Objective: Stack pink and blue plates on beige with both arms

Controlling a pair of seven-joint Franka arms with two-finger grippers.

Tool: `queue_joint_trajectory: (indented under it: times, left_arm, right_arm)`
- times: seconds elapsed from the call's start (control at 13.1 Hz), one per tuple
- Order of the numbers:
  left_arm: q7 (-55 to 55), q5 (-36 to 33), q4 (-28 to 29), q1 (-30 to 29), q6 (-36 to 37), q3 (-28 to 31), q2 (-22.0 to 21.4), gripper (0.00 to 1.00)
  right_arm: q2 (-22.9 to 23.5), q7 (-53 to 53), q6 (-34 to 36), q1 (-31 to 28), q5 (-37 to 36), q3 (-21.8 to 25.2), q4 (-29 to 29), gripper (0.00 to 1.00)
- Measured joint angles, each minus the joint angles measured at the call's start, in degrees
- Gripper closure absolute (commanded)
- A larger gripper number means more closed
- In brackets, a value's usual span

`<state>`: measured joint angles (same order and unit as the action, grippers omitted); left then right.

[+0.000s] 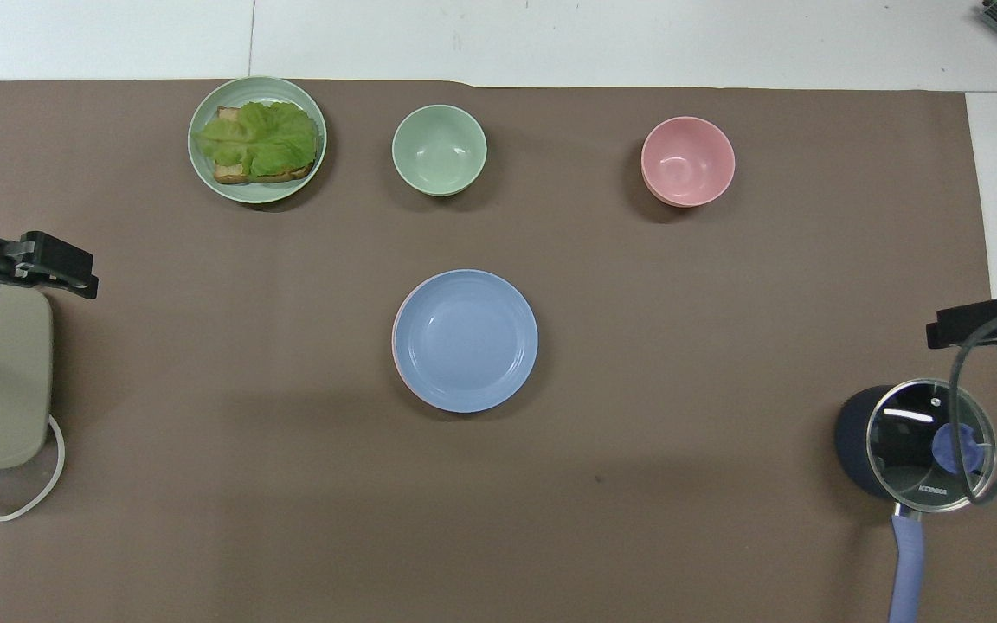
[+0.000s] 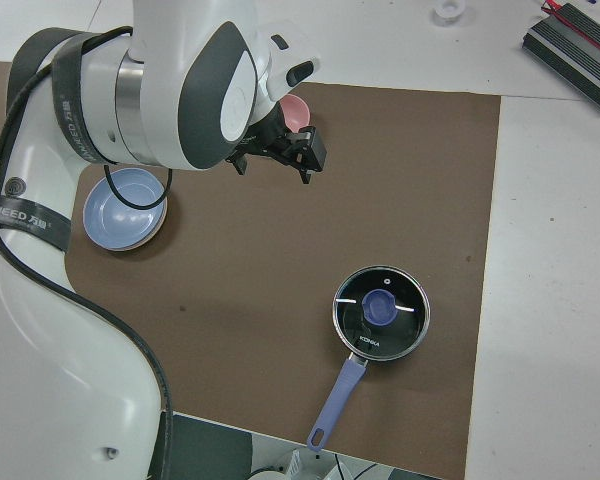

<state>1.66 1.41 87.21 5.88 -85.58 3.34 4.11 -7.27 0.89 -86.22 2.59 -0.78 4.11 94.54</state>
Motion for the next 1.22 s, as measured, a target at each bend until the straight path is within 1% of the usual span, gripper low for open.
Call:
queue_joint_trajectory:
  times: [0.46,0.77,1.22]
  left_arm:
    - [0.0,0.0,0.0,0.0,0.0,0.0,0.0,0.0]
    - [0.0,0.0,0.0,0.0,0.0,0.0,0.0,0.0]
    - [0.0,0.0,0.0,0.0,0.0,0.0,0.0,0.0]
  right_arm:
    - [0.0,0.0,0.0,-0.2,-0.6,0.1,0.0,0.0]
    - [0.4,-0.1,2.5,-0.1,-1.3,0.0,-1.8,0.0]
    - [0.8,-0.1,1.1,-0.1,-1.9,0.0,-2.1,0.0]
